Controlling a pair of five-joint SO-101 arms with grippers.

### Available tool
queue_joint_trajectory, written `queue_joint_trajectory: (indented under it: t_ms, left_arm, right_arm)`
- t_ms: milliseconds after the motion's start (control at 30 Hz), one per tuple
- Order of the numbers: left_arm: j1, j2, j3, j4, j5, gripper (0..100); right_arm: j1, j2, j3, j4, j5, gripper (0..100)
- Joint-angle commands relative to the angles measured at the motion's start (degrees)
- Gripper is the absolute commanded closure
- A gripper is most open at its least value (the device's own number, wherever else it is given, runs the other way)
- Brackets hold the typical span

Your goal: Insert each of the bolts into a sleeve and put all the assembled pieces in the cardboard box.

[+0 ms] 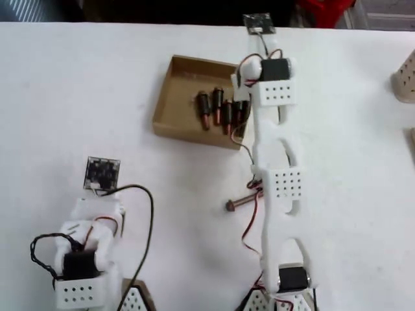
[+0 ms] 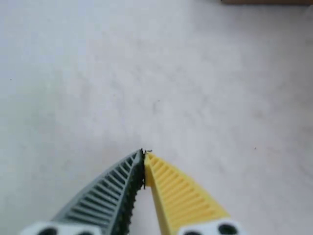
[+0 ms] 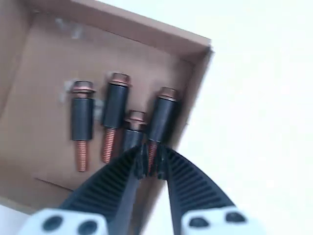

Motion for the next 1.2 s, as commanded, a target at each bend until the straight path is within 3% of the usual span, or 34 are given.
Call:
queue_joint_trajectory:
  t_ms: [0,667,1167]
  left_arm:
    - [-0.84,-0.84,-0.18,0.26,-0.70,97]
    - [-0.84,-0.84,-0.18,0.26,-0.70,97]
    - [-0.84,-0.84,-0.18,0.26,-0.70,97]
  right_arm:
    - [3.12,-6.81,5.98,2.95,0.53,98.1]
    - [6.99,-37.93,62.07,1.45,0.88,98.1]
    - [6.37,-59.21,98.73,-15.16,-0.62,98.1]
